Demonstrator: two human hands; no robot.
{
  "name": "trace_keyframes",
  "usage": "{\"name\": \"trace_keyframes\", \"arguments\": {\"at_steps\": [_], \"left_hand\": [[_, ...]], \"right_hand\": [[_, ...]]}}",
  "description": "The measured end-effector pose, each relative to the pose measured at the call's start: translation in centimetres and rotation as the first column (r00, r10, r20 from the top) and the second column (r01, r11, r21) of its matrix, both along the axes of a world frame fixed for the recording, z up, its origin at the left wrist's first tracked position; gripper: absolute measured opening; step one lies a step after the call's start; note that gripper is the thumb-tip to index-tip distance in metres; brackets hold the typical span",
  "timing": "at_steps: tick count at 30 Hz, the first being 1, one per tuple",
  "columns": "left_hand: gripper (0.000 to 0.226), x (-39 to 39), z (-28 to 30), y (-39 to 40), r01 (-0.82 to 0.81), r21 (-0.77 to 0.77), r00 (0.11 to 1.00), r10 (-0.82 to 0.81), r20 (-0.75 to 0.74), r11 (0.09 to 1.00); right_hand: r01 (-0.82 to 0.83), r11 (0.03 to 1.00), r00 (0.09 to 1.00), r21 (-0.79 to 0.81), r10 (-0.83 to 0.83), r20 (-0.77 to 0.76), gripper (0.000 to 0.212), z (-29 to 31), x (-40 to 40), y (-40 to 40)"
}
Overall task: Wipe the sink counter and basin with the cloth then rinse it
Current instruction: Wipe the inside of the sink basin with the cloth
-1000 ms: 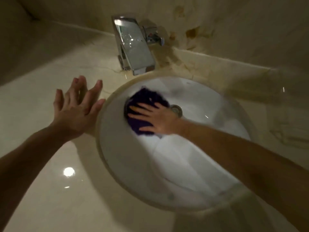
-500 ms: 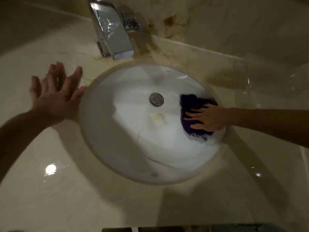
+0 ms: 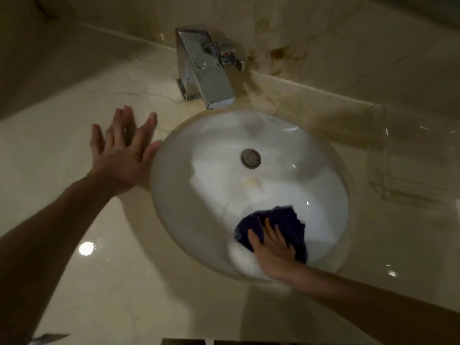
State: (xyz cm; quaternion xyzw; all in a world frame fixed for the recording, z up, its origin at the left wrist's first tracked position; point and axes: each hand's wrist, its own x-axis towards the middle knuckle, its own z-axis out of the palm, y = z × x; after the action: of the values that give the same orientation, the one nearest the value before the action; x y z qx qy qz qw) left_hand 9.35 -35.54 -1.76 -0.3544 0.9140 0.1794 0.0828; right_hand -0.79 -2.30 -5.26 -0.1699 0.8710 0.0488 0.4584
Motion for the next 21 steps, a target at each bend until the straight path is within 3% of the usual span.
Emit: {"name": "trace_keyframes", "arguments": {"at_steps": [6,9,11,15,17,21], "left_hand": [[0.064,-0.1,0.2,0.1,0.006,-0.008,1.0,-0.006,0.007,1.0],[0.062,0.0,0.1,0.1,-0.008,-0.023,1.0,0.009,0.019,1.0],[0.061,-0.1,0.0,0.2,-0.001,-0.022,1.0,0.001,0.02,1.0],[0.06,0.0,-0.3,-0.2,-0.003,-0.015,1.0,0.003,-0.008,1.0],[0.061,0.1,-0.5,-0.3,-0.009,-0.013,1.0,0.008,-0.024,1.0],[0.06,0.1,-0.5,-0.1,-0.02,-0.025,0.999,0.019,-0.036,0.999]], "right_hand": [[0.334,0.924,0.941,-0.184,-0.317,0.116,0.066,-1.3,5.1,-10.7],[0.098,0.851,0.993,-0.515,-0.121,-0.01,0.069,-3.9,4.1,-14.8],[-0.138,0.786,0.987,-0.602,0.057,-0.152,0.074,-5.7,0.5,-15.8],[-0.651,0.617,0.757,-0.443,0.489,-0.433,0.066,-7.9,-9.4,-13.0],[-0.739,0.586,0.668,-0.333,0.574,-0.473,0.065,-7.9,-14.2,-9.0],[-0.784,0.598,0.599,-0.166,0.66,-0.453,0.067,-6.6,-16.9,0.1]]}}
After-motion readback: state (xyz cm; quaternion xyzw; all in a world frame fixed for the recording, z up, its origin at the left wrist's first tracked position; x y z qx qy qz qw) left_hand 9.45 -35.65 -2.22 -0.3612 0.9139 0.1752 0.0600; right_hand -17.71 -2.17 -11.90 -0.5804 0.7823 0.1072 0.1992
